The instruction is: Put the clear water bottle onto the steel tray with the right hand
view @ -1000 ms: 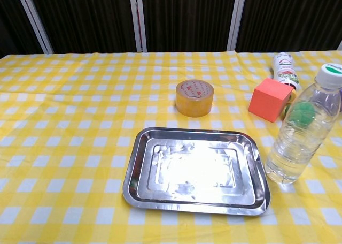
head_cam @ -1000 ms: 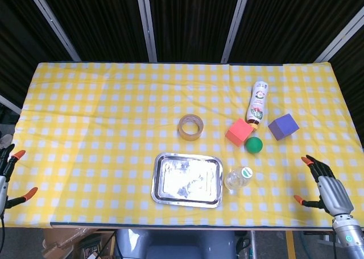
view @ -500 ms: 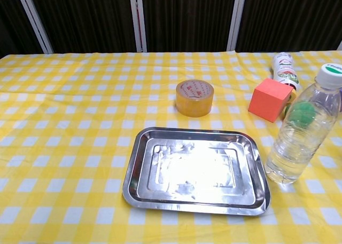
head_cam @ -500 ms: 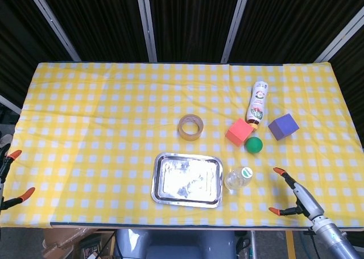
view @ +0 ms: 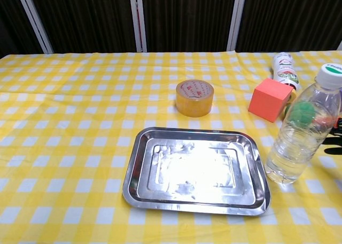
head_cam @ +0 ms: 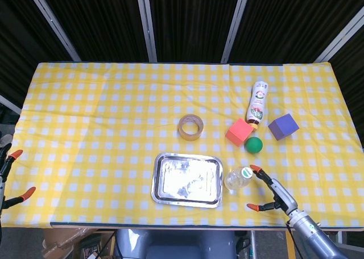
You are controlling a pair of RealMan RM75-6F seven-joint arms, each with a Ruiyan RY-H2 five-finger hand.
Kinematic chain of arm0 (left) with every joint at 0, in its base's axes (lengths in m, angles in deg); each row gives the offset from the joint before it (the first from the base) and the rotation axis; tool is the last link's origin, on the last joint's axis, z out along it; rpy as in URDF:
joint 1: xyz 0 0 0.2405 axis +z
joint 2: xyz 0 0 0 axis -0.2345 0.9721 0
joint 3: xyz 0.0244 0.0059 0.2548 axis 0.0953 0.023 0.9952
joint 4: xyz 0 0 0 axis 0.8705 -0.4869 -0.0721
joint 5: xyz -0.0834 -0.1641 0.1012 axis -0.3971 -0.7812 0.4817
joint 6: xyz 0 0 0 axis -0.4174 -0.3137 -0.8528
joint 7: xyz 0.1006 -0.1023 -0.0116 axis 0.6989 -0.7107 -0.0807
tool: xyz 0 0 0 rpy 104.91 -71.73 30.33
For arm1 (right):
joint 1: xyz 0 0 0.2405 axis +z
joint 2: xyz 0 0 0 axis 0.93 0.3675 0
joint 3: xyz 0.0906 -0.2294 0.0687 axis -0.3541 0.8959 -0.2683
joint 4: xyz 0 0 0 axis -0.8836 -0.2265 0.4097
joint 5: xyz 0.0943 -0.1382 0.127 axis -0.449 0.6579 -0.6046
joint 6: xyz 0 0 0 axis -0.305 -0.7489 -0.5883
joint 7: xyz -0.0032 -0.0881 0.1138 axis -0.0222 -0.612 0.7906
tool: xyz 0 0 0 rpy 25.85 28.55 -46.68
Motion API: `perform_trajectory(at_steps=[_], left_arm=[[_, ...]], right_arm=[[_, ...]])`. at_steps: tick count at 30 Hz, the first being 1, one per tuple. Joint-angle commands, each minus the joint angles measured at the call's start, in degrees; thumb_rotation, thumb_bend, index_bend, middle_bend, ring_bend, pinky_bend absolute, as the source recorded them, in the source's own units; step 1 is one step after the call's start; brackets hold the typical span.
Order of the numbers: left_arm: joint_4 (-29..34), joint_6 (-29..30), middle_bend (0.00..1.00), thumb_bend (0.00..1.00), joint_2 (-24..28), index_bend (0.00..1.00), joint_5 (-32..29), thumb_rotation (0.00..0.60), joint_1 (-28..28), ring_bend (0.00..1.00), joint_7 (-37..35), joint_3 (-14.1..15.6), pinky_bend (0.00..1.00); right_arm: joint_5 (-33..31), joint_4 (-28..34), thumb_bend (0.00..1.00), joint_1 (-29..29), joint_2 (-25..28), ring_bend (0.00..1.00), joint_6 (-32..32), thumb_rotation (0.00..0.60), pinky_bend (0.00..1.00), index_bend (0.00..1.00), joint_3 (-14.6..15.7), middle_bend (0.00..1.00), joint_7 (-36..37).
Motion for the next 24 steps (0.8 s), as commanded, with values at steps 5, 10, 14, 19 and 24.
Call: perform_trajectory(at_steps=[5,10,14,19,24], left_arm=[[0.0,0.0,0.0,0.18,0.0,0.14,-0.2,0.6,0.0,0.0,-0.1,-0.1,0.0],[-0.1,-1.3,0.0,0.18,-0.4,0.14,-0.2,0.6,-0.4,0.0,0.7,0.3,0.0],[-0.1,-2.0,0.0,0.18,-0.8,0.14,-0.5,0.6,-0.7,0.0,1.7,0.4,0.0],[-0.1,-2.5,0.0,0.18,-1.2,0.14,-0.8,0.6,-0.9,0.0,2.6,0.4,0.0],[-0.1,-2.9,0.0,0.18,-1.3,0.14,-1.0,0.6,-1.0,0.0,3.2,0.4,0.0]], right_arm=[[-1.4,-0.4,0.21,0.9,-3.2,0.0,-0.1,0.6,0.0,0.03,-0.8,0.01,-0.1],[-1.2,-2.4,0.21,0.6,-6.5,0.0,-2.1,0.6,0.0,0.03,-0.8,0.01,1.0],[-0.7,-5.0,0.21,0.1,-9.8,0.0,-5.0,0.6,0.0,0.05,-1.5,0.01,0.9],[-0.4,-8.3,0.21,0.0,-13.7,0.0,-6.3,0.6,0.0,0.05,-1.5,0.01,1.6],[-1.0,-10.8,0.21,-0.1,-16.5,0.0,-6.9,0.6,0.0,0.08,-1.6,0.01,1.2]])
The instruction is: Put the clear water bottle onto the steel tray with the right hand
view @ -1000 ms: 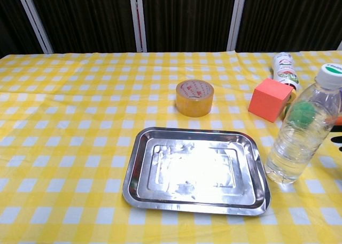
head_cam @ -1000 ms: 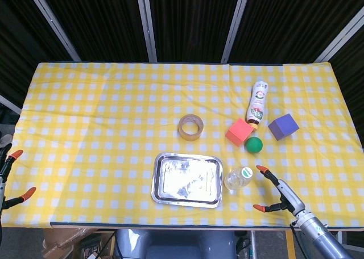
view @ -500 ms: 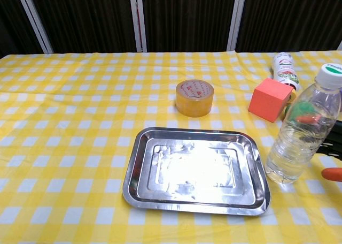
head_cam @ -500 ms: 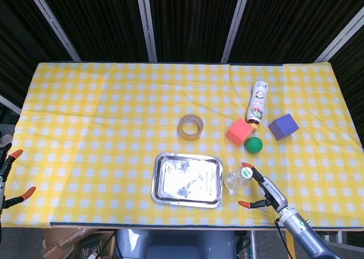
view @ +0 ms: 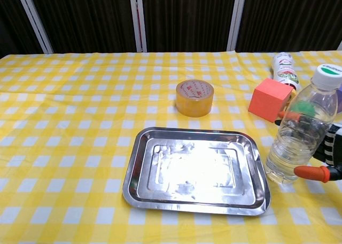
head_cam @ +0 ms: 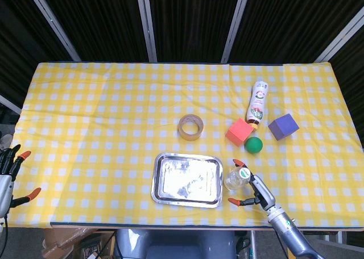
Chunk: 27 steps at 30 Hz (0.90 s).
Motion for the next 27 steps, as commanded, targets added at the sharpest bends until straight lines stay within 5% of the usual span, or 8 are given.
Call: perform_trajectory(at_steps=[1,15,22,27], left_arm=[[0.0,-0.2,0.0,0.18,-0.1,0.14,-0.1,0.6,0.0,0.0,0.2,0.1,0.0],[0.2,-0.9,0.0,0.18,-0.2,0.14,-0.5,0.6,-0.3,0.0,1.2,0.3,0.0],[0.3,-1.2,0.0,0.18,-0.3,0.15,-0.6,0.6,-0.4,0.0,1.7,0.4,0.0],[0.3,-1.4,0.0,0.18,-0.4,0.15,-0.5,0.6,-0.4,0.0,2.0,0.5,0.0]], right_arm=[[-0.2,-1.3,0.21,-0.1,-1.6,0.0,-0.7,0.6,0.0,0.08,-0.1,0.01,-0.1],[0.1,-2.5,0.21,1.2,-3.6,0.0,-1.7,0.6,0.0,0.11,0.0,0.02,2.3],[-2.3,-0.9,0.29,0.9,-3.7,0.1,-2.4,0.6,0.0,0.29,-1.5,0.22,-0.8],[-6.2,1.3,0.34,0.0,-4.1,0.2,-2.0,0.6,0.0,0.51,-3.1,0.39,-3.8]])
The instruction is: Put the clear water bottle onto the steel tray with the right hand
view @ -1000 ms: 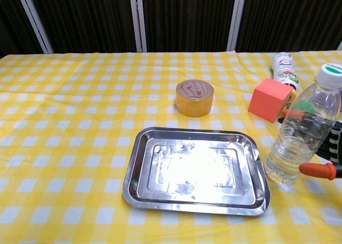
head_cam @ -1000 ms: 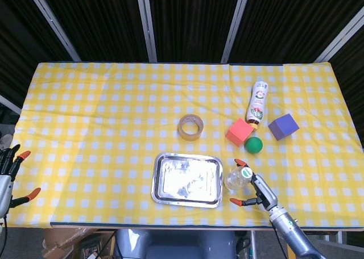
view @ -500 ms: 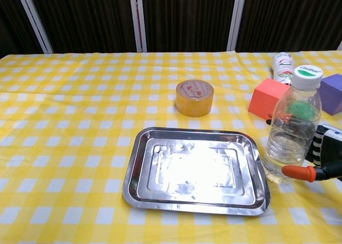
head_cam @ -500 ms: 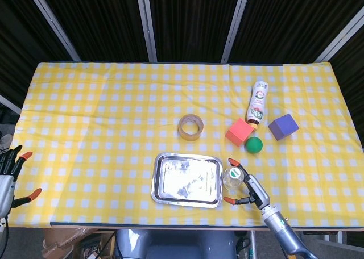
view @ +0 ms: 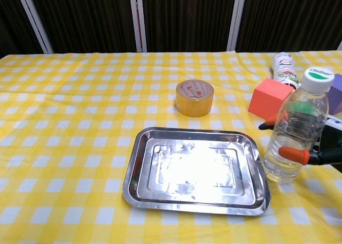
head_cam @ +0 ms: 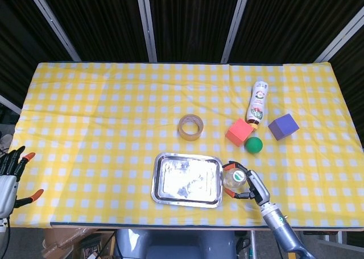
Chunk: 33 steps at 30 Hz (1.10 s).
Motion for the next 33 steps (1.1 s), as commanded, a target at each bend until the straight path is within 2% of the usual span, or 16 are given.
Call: perform_trajectory(at_steps=[1,4,7,12,19,25,33], left_arm=[[0.0,-0.1,0.0,0.18,0.0,0.16,0.0,0.6,0.0,0.0,0.1,0.0,0.0],[0.0,0.0,0.0,0.18,0.0,0.16,0.0,0.6,0.0,0.0,0.1,0.0,0.0],[0.1,0.1,0.0,0.18,0.0,0.16,0.0,0.6,0.0,0.0,0.1,0.0,0.0],[0.1,0.2,0.0,0.18,0.0,0.16,0.2,0.6,0.0,0.0,0.3,0.1,0.0],[0.2,0.2,0.0,0.18,0.0,0.16,0.1,0.6,0.0,0.0,0.2,0.1,0.0],[0.3,0.5,0.0,0.18,0.4,0.16,0.1,0.6,0.2,0.0,-0.5,0.0,0.0],[0.5,1.3,0.0,0.18,1.1,0.16,0.3,0.6,0.5,0.0,-2.0,-0.2,0.0]], right_arm=[[-2.7,1.6,0.35,-0.8,-0.4,0.23,0.3,0.6,0.01,0.56,-1.4,0.43,-2.1],[-4.8,2.4,0.4,-1.4,-0.5,0.3,0.7,0.6,0.07,0.66,-2.0,0.51,-3.2],[-6.3,2.9,0.44,-1.8,-0.4,0.35,1.0,0.6,0.15,0.72,-2.7,0.55,-4.6],[-6.7,3.2,0.45,-2.1,0.2,0.39,2.0,0.6,0.2,0.73,-2.5,0.57,-4.0],[-4.8,4.9,0.45,-2.0,1.6,0.39,0.2,0.6,0.2,0.74,-3.4,0.57,-2.9],[-4.2,10.9,0.45,-1.3,5.1,0.41,-1.6,0.6,0.2,0.73,-5.8,0.57,-6.6],[-5.3,22.4,0.45,0.1,10.2,0.42,-0.9,0.6,0.2,0.73,-8.2,0.57,-17.4]])
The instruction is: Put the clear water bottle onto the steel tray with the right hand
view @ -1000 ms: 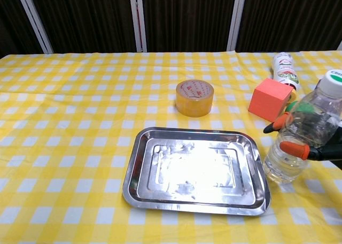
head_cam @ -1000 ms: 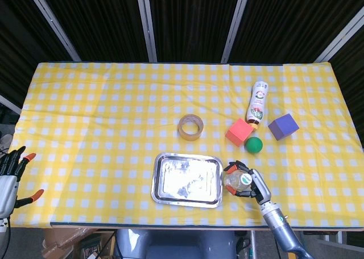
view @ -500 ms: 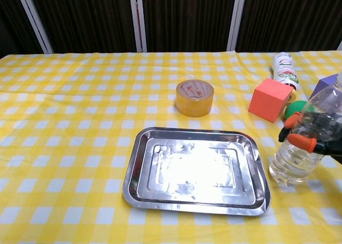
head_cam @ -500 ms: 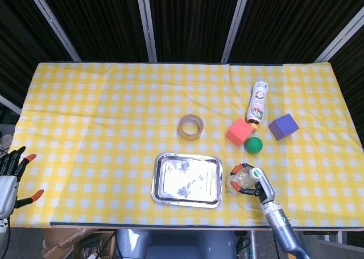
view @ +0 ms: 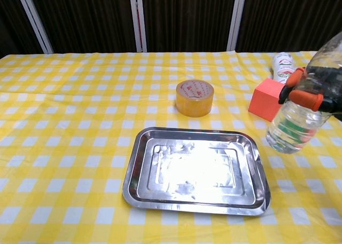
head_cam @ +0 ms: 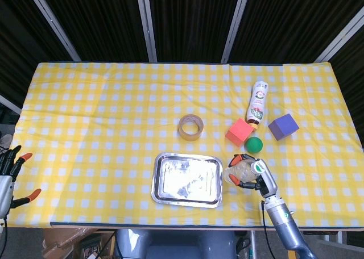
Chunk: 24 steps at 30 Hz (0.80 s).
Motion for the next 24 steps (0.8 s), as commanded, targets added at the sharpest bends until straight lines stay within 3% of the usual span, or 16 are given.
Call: perform_trajectory(at_steps=[1,8,17,24], left_arm=[[0.1,0.2,0.0,0.18,0.2,0.16,0.1,0.6,0.1,0.0,-0.4,0.0,0.0],[0.0,0.2,0.0,0.18,0.6,0.16,-0.2,0.6,0.1,0.0,-1.4,-0.2,0.0],[-0.1,0.6,0.0,0.18,0.9,0.16,-0.3,0.6,0.3,0.0,-2.2,-0.4,0.0],[-0.2,0.3,0.0,0.18,0.8,0.16,-0.5,0.6,0.2,0.0,-2.1,-0.4,0.0]], right_arm=[[-1.0,5.5,0.45,0.8,2.5,0.42,0.6,0.6,0.2,0.73,-1.2,0.57,-5.8],[-2.5,10.2,0.45,0.8,3.0,0.42,1.9,0.6,0.2,0.73,-0.2,0.57,-11.8],[-4.4,10.2,0.45,1.1,0.5,0.42,4.9,0.6,0.2,0.73,1.4,0.57,-13.8],[-5.5,12.5,0.45,2.4,0.9,0.42,6.0,0.6,0.2,0.73,-0.5,0.57,-16.2]])
